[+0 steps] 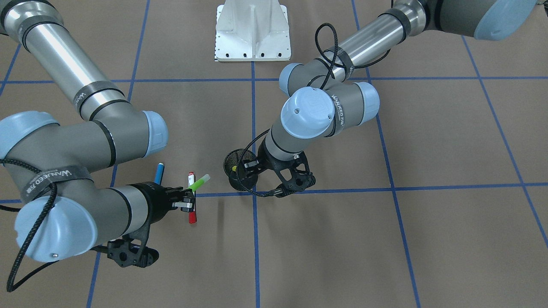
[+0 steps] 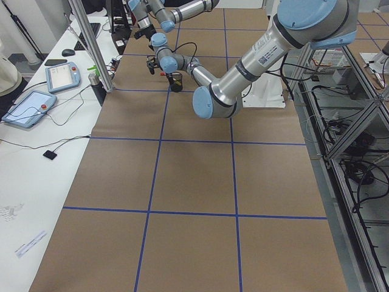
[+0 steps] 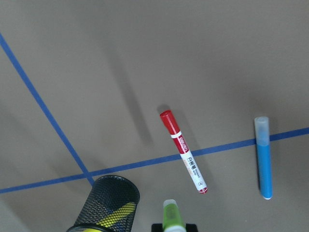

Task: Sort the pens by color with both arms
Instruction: 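Lower the green highlighter beside the red marker while left gripper descends to cup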

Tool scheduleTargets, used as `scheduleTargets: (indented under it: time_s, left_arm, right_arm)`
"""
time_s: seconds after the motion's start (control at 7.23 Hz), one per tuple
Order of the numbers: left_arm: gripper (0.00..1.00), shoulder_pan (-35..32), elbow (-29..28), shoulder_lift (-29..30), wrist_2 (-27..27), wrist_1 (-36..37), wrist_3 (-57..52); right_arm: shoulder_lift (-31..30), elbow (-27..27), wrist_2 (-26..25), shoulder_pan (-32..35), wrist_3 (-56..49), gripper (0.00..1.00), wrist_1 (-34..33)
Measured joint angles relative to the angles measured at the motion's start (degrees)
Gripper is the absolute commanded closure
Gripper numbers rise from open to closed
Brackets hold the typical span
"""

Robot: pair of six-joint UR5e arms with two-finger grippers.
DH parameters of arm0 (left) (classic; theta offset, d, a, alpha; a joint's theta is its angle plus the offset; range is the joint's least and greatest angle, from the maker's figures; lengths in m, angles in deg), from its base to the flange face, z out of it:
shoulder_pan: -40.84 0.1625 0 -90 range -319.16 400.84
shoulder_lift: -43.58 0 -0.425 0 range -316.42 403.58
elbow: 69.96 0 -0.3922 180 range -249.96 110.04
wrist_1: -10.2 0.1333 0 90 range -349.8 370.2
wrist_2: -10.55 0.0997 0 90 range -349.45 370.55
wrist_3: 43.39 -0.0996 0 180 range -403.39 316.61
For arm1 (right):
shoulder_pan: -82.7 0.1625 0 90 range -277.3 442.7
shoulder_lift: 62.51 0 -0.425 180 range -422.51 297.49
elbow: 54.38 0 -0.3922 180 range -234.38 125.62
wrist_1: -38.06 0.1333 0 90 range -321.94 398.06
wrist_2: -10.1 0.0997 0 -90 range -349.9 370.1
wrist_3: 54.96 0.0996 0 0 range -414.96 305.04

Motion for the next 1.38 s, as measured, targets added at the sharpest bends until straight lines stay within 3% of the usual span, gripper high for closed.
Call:
scheduleTargets:
  time_s: [0.14, 0.41, 0.55, 0.69, 1.11, 1.38]
  left_arm:
    - [0.33, 0.4, 0.1, 0.0, 0.0, 0.1, 0.0]
    - [0.45, 0.9, 0.2, 0.2, 0.0, 0.1, 0.0]
    - [0.52, 0.9, 0.2, 0.3, 0.0, 0.1, -0.2]
    - [0.58, 0.9, 0.3, 0.5, 0.0, 0.1, -0.4]
    - [0.61, 0.9, 0.2, 0.5, 0.0, 0.1, -0.7]
    - [0.61, 0.9, 0.2, 0.6, 0.0, 0.1, -1.0]
  right_arm:
    - [0.1, 0.0, -1.0, -1.0, -2.0, 0.88, 0.1]
    - [0.1, 0.0, -2.7, -2.5, -6.2, 0.86, 0.1]
    - [0.2, 0.0, -2.9, -2.8, -7.2, 0.58, 0.1]
    - [0.2, 0.0, -3.0, -3.0, -7.4, 0.42, 0.1]
    - [-0.1, 0.0, -3.2, -3.0, -6.7, 0.38, 0.2]
    - [-0.3, -0.6, -4.2, -2.5, -6.6, 0.21, 0.1]
